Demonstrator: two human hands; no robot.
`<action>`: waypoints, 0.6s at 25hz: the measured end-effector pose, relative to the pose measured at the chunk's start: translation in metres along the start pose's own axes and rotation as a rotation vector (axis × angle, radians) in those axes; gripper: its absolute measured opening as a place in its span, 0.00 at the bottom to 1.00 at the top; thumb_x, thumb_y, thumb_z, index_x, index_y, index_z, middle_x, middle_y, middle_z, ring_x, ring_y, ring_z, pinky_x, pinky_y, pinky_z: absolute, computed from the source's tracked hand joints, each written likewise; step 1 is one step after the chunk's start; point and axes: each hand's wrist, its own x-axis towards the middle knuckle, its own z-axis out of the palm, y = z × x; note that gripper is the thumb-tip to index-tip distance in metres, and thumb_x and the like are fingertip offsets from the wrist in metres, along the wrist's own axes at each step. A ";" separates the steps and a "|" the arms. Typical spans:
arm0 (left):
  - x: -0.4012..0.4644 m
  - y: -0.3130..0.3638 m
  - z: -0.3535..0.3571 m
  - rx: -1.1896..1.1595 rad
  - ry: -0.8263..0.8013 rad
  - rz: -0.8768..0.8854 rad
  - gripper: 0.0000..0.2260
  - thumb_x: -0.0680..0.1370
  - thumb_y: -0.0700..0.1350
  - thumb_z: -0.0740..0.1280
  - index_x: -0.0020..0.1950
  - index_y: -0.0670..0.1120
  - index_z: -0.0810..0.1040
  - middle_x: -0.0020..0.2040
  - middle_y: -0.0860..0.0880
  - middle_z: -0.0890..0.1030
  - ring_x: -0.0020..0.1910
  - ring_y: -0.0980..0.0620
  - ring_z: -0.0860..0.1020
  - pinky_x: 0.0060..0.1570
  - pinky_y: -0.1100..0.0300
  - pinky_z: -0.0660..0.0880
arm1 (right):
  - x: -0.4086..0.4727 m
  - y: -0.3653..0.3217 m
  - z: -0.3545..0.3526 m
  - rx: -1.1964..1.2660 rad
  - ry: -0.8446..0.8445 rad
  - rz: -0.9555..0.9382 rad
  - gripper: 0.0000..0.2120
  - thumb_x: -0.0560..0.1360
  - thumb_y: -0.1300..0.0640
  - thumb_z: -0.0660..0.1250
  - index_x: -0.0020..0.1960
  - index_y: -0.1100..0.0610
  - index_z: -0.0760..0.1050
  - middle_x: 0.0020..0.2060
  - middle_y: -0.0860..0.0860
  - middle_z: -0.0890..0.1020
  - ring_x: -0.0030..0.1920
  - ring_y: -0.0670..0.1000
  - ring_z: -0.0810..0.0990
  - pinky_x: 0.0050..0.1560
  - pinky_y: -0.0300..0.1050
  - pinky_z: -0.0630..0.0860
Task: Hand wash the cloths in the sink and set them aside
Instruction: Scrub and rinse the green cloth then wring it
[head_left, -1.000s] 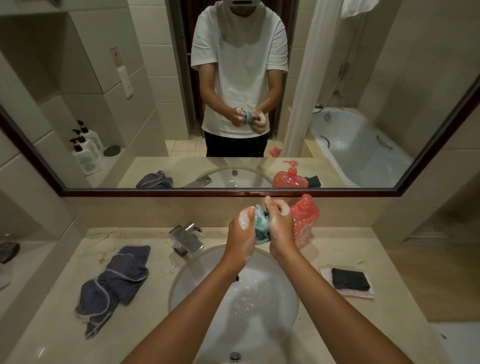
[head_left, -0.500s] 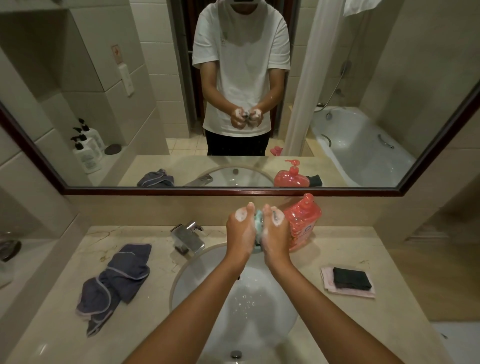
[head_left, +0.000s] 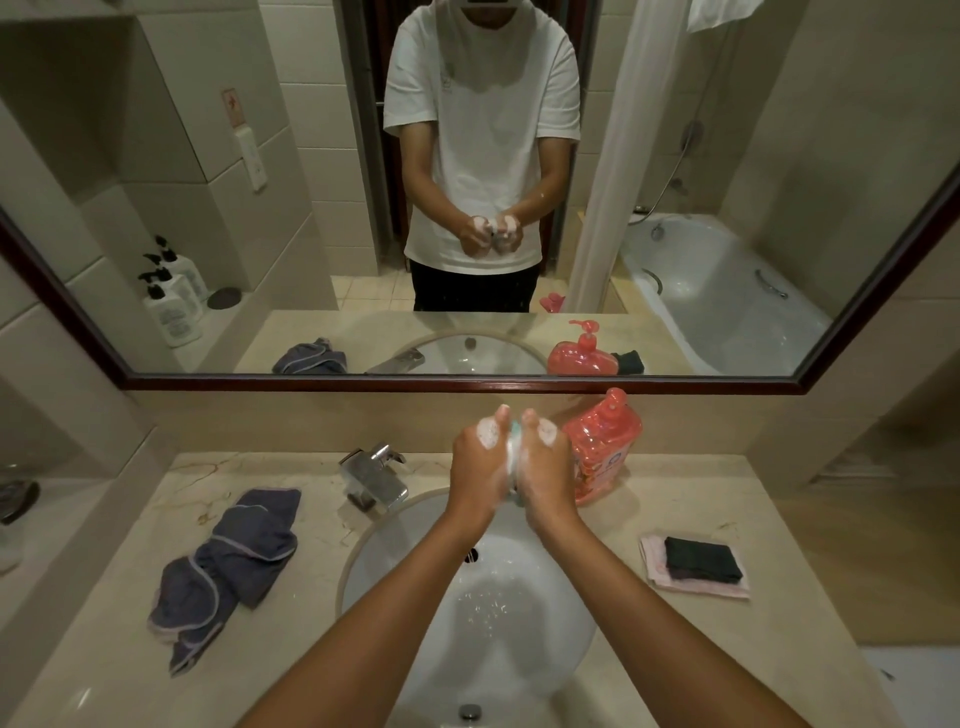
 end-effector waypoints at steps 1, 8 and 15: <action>-0.003 -0.001 0.002 0.008 -0.028 -0.016 0.23 0.85 0.50 0.60 0.30 0.50 0.69 0.23 0.55 0.71 0.25 0.57 0.70 0.29 0.61 0.68 | 0.008 -0.005 -0.002 0.034 0.010 0.047 0.20 0.84 0.51 0.58 0.35 0.54 0.73 0.27 0.47 0.75 0.29 0.48 0.75 0.30 0.41 0.69; 0.009 0.007 -0.009 0.015 -0.009 -0.041 0.23 0.86 0.48 0.58 0.30 0.48 0.65 0.25 0.54 0.68 0.23 0.62 0.65 0.26 0.67 0.62 | -0.007 0.002 0.012 0.012 -0.029 0.068 0.22 0.84 0.50 0.59 0.33 0.53 0.75 0.23 0.46 0.78 0.30 0.50 0.79 0.34 0.47 0.76; 0.011 0.009 -0.009 0.038 0.000 -0.070 0.23 0.86 0.46 0.58 0.29 0.48 0.66 0.25 0.53 0.68 0.21 0.63 0.66 0.26 0.66 0.63 | -0.007 0.000 0.016 0.062 -0.041 0.118 0.21 0.84 0.51 0.59 0.35 0.54 0.77 0.28 0.48 0.81 0.34 0.51 0.81 0.39 0.46 0.77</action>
